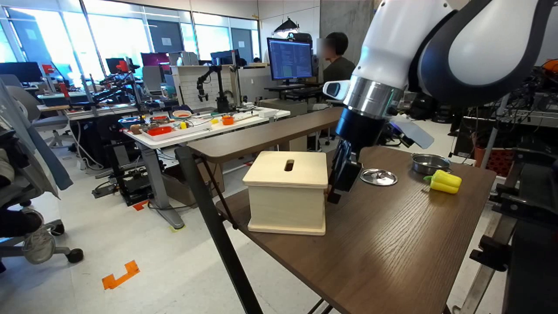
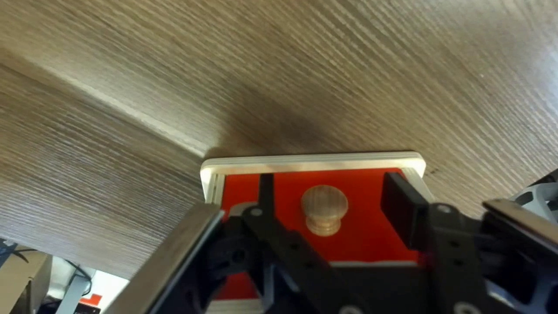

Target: Open the chest drawer.

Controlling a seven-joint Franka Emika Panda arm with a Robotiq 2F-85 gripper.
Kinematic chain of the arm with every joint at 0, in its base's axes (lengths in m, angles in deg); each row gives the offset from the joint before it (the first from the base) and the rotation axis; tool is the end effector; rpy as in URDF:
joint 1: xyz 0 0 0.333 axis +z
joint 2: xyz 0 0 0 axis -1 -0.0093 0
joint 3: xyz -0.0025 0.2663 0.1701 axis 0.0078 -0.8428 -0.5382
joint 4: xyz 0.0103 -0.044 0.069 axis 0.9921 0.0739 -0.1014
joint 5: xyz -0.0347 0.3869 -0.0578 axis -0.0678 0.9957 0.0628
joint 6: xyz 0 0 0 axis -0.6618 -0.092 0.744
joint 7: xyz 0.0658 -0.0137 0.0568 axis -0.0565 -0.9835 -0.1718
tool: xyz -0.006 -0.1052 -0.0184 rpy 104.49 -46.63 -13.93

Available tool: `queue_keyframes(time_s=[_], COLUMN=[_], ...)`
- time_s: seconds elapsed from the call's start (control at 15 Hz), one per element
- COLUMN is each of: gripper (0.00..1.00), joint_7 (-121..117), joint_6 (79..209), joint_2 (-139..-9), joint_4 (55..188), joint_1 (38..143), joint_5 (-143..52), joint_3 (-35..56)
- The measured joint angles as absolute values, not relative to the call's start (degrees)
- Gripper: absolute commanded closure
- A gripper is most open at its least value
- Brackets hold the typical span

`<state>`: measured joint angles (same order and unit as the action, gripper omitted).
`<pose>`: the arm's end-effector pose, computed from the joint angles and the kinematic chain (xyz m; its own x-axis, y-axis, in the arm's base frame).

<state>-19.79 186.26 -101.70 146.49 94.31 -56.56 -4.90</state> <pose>0.5634 0.1901 0.0939 0.7357 0.6075 0.2994 0.6345 -0.7729 0.0093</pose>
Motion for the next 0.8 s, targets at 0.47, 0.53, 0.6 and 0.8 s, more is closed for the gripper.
queue_keyframes(time_s=[0.47,0.53,0.6,0.8], gripper=[0.93,0.93,0.93,0.93], joint_7=[-19.79,-19.79,-19.79,-19.79], joint_6=[186.27,186.27,186.27,186.23], joint_2=[-101.71,-101.70,-101.70,-101.44], joint_4=[146.50,146.55,146.60,147.10], joint_1=[94.03,94.01,93.96,93.67], joint_5=[-56.56,-56.56,-56.56,-56.56], joint_3=[-4.93,-4.93,-4.93,-5.04])
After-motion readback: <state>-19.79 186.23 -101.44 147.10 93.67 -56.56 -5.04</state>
